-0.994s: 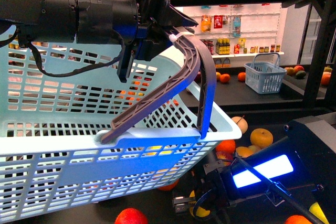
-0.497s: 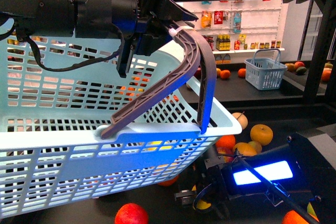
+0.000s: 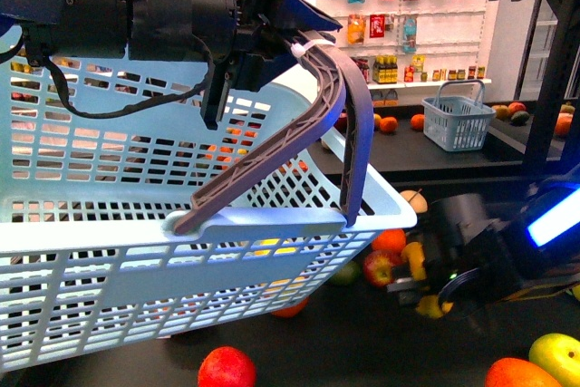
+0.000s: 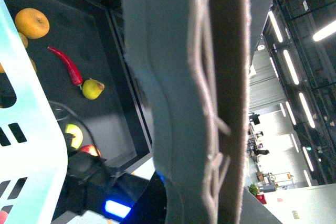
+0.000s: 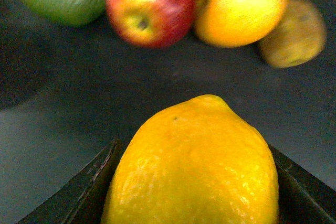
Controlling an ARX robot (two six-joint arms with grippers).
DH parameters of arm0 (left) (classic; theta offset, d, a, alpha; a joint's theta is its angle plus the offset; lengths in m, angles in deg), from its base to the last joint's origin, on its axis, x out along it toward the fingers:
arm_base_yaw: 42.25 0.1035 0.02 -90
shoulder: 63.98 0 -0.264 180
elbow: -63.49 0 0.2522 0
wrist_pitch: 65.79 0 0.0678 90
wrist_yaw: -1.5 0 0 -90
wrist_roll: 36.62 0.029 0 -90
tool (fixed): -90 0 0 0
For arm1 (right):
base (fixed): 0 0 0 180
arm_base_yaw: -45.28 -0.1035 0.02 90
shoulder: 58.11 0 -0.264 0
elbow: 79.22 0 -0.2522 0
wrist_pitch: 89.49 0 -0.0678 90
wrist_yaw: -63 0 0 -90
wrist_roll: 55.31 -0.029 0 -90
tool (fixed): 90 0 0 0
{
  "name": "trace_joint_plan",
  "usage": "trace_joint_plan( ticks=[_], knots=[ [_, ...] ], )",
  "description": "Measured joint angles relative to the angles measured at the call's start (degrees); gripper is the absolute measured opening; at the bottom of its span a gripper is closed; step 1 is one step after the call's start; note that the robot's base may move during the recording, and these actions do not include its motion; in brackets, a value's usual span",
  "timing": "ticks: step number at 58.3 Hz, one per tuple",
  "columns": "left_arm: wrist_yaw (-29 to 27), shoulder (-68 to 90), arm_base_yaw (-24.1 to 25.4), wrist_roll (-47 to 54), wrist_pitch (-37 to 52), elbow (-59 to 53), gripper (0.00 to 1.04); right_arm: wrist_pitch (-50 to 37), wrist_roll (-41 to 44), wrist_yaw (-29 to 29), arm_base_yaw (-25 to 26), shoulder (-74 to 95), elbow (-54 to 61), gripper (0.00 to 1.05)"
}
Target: Pick lemon from shelf
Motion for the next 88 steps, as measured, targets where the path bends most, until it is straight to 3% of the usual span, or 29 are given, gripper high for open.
trace_joint_plan(
  ticks=[10,18,42,62,68,79,88],
  knots=[
    [0.02,0.0,0.0,0.0,0.0,0.0,0.08,-3.26,0.33,-3.78,4.7,-13.88,10.34,0.71],
    [0.02,0.0,0.0,0.0,0.0,0.0,0.08,-3.65,-2.54,-8.66,5.18,-24.41,16.09,0.71],
    [0.04,0.0,0.0,0.0,0.0,0.0,0.08,-2.93,-16.79,-19.06,-2.78,-42.27,23.08,0.71],
    [0.02,0.0,0.0,0.0,0.0,0.0,0.08,-3.21,-20.28,-18.05,-12.09,-40.11,24.83,0.71],
    [0.02,0.0,0.0,0.0,0.0,0.0,0.08,-3.21,-20.24,-18.01,-12.79,-39.21,24.83,0.71],
    [0.07,0.0,0.0,-0.02,0.0,0.0,0.08,-4.5,-20.24,-17.42,-12.87,-39.26,24.81,0.98],
    [0.04,0.0,0.0,-0.15,-0.09,0.0,0.08,-5.01,-17.35,-13.64,-11.78,-40.15,24.79,0.97]
  ],
)
